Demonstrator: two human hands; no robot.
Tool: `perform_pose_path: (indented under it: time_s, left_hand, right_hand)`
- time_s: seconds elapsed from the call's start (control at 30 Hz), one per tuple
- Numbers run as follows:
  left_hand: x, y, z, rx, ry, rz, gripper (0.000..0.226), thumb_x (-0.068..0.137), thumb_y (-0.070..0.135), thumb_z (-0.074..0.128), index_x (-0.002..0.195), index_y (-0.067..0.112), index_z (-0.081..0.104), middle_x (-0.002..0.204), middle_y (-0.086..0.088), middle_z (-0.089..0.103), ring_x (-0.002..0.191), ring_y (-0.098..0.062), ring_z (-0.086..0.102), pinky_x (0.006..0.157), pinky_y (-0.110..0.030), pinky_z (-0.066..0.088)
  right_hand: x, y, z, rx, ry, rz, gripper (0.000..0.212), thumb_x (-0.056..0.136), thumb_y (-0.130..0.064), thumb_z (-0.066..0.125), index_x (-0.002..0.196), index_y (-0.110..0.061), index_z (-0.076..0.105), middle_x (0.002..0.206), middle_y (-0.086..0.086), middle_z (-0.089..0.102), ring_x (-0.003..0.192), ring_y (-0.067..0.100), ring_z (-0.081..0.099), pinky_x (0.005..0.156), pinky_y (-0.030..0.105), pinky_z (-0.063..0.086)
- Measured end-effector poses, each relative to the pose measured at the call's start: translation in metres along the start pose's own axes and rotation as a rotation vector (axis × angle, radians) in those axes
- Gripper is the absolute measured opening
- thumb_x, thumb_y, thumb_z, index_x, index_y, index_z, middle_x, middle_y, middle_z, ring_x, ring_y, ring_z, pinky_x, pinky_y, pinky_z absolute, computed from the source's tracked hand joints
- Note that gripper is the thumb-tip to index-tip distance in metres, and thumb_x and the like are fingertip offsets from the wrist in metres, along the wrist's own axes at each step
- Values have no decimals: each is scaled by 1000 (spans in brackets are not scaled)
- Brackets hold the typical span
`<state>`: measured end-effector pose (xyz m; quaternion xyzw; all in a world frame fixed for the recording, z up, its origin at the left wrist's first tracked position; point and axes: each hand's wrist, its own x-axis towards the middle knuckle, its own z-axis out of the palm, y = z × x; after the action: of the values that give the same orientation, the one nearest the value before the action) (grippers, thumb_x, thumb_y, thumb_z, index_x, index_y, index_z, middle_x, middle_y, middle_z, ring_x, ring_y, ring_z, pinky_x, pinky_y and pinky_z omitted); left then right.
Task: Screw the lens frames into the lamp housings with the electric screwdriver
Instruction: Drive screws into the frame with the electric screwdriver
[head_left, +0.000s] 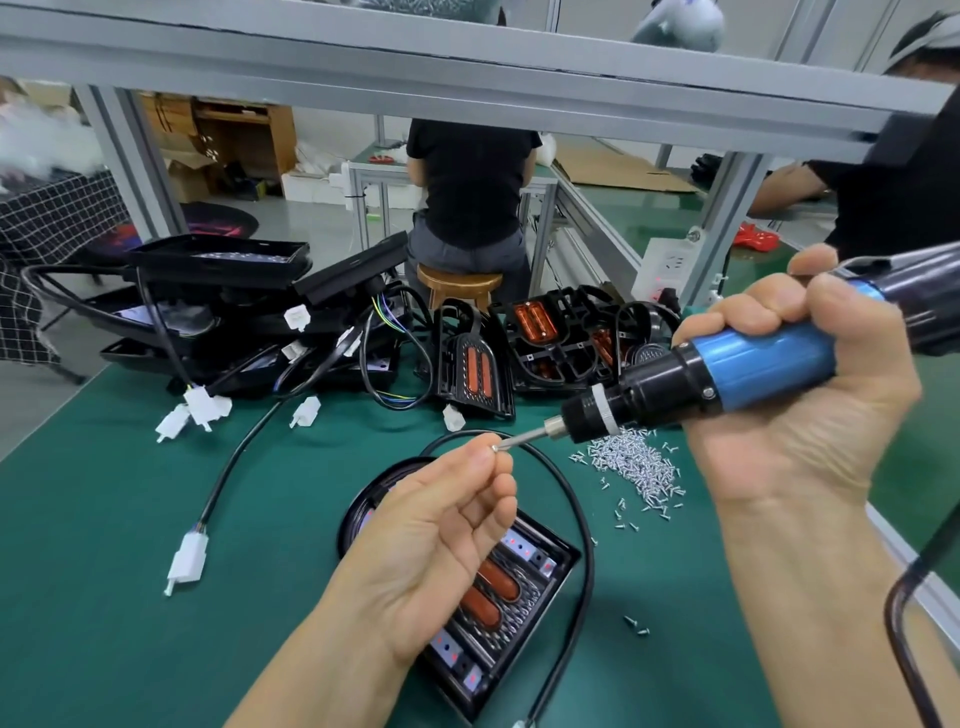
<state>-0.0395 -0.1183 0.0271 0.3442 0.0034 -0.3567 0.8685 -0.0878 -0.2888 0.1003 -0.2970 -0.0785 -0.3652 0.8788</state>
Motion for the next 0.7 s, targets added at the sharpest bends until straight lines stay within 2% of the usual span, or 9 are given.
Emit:
perform_pose_path:
  time_s: [0.37,0.57,0.7]
  left_hand:
    - [-1,-5,2,33,20,22,10,67,7,67,71,8,76,73,-7,67,58,-12,63,54,-22,54]
    - [0,-8,7,-136,39,-38,9,66,6,66,67,5,75,71,-7,65,58,-13,63,54,-21,55]
    - [-2,-6,7,-149,29,-35,10,64,6,67,69,6,76,72,-6,65,58,-12,62,53,-20,55]
  right_hand:
    - [-2,1,2,-11,-16,7,13,77,-15,47,84,-22,56,59,-10,51,53,5,50,62,21,46]
    - [-2,1,2,-27,-9,-11,12,77,-15,47,84,-21,56,59,-10,51,53,6,49,62,22,45]
    - [-2,-1,1,-22,-17,-7,13,78,-15,47,84,-21,56,59,-10,51,53,6,49,62,22,45]
